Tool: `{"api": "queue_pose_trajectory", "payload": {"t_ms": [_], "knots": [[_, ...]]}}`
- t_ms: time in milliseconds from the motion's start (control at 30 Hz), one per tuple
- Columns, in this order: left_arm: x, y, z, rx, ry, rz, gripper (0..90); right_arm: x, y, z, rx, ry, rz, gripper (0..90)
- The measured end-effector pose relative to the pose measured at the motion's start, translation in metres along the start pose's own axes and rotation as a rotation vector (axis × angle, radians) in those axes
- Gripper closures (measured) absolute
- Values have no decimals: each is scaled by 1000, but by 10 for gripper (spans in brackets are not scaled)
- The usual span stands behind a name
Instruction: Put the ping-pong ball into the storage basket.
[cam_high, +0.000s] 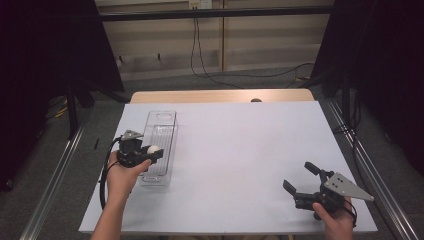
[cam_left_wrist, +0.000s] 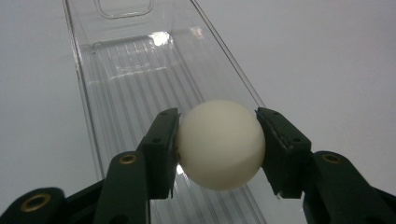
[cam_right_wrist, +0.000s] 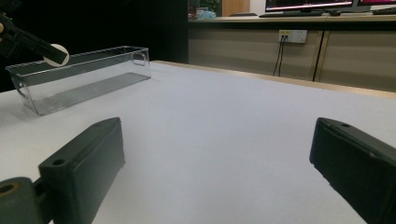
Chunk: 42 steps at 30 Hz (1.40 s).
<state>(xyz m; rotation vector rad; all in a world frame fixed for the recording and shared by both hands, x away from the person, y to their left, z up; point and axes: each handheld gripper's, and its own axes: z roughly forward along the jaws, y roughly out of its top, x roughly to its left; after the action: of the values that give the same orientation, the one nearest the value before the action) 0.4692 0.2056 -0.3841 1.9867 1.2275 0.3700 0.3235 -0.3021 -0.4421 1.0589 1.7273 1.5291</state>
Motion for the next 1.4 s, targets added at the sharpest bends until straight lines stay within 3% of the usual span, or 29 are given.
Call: {"api": "queue_pose_trajectory", "payload": {"t_ms": [733, 1000, 1400], "knots": [[-1, 0, 4, -15, 12, -20, 510, -1, 0, 0, -1, -2, 3, 28], [1, -1, 4, -3, 17, -3, 509, -1, 0, 0, -1, 3, 0, 28], [0, 0, 7, -4, 25, -12, 508, -1, 0, -1, -5, 3, 2, 28]]}}
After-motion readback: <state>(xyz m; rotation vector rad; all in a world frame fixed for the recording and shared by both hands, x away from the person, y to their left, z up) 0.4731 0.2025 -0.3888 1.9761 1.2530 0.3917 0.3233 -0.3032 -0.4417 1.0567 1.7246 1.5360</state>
